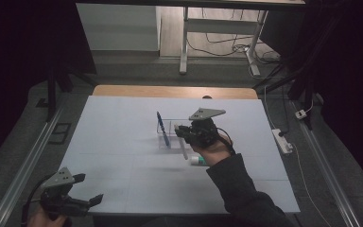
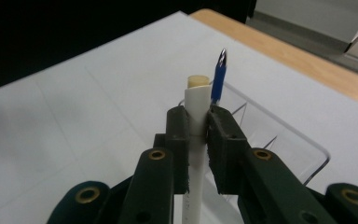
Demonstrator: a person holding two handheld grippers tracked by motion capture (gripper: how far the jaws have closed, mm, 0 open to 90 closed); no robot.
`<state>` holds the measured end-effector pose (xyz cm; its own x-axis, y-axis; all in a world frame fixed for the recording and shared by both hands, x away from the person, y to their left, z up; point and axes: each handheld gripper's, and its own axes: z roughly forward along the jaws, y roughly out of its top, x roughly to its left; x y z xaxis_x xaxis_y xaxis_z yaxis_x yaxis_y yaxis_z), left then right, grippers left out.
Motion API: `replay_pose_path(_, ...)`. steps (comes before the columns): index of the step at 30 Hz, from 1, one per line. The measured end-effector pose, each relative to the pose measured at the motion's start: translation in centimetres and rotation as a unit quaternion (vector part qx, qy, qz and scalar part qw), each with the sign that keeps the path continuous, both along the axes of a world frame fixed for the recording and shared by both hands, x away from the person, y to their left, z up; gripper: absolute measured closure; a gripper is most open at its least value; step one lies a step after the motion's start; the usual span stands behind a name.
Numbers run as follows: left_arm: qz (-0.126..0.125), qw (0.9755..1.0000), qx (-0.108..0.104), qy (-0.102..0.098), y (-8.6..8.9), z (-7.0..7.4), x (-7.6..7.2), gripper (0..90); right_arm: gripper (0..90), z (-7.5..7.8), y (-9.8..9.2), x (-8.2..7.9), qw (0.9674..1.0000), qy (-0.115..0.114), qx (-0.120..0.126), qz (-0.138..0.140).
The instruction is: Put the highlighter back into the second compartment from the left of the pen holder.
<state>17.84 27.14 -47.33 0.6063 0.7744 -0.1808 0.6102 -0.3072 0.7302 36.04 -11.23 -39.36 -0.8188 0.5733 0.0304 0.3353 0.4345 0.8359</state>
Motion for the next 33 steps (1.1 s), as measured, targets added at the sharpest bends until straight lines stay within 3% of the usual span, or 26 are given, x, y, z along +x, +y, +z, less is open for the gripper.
replay_pose_path(10,0.0,1.0,-0.001,0.0,0.0,0.0,0.0,0.1,78.7,2.4,-0.1,2.4,0.9987,-0.026,0.037,-0.022)
replay_pose_path(21,-0.001,1.0,-0.002,0.001,0.1,0.0,0.0,0.1,78.6,3.7,0.6,4.9,0.9961,-0.052,0.061,-0.037)
replay_pose_path(26,0.0,1.0,-0.003,0.001,0.1,0.0,0.0,0.1,78.6,3.2,1.4,5.7,0.9958,-0.056,0.061,-0.039)
replay_pose_path(33,-0.001,1.0,-0.002,0.001,0.1,0.0,0.0,0.1,78.5,1.1,2.3,6.5,0.997,-0.048,0.05,-0.035)
